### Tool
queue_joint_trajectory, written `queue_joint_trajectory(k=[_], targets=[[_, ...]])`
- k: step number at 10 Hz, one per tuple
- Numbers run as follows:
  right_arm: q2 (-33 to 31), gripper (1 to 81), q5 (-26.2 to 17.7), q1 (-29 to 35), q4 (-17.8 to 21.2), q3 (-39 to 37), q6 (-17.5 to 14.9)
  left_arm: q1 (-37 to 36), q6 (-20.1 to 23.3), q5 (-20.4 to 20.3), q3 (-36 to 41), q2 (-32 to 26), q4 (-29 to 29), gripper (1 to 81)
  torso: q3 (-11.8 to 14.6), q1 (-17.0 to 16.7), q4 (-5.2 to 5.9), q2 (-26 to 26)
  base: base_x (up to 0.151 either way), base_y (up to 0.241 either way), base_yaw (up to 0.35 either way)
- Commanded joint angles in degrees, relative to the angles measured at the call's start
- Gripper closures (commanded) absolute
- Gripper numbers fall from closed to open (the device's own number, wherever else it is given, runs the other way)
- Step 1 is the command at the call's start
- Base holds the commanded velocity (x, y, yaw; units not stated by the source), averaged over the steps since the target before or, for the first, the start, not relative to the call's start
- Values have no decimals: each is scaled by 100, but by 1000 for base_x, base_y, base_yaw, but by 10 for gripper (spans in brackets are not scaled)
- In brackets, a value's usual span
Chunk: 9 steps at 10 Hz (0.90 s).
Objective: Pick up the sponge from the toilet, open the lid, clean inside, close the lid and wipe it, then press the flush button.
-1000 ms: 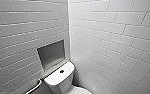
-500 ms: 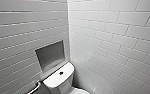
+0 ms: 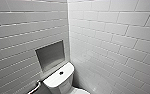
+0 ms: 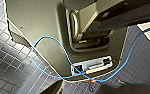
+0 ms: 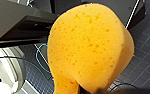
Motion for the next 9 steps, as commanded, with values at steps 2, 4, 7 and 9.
queue_joint_trajectory(k=[2, 4, 7, 9], targets=[[-800, 811, -90, -3, -75, 1096, -11, -146, 16, 251, 2236, -1674, -33, 10, 0, 0, 0, 0, 0, 0, 0], [-966, 811, 58, -29, -66, 1340, -3, -426, -1, 260, 3504, -2522, -33, 10, 0, 0, 0, 0, 0, 0, 0], [-1108, 811, 183, -55, -40, 1465, 15, -1085, -62, 312, 5120, -3707, -85, 10, 0, 0, 0, 0, 0, 0, 0], [-1081, 811, 183, -65, -57, 1465, 15, -1733, -177, 513, 6003, -4422, -338, 10, 0, 0, 0, 0, 0, 0, 0]])
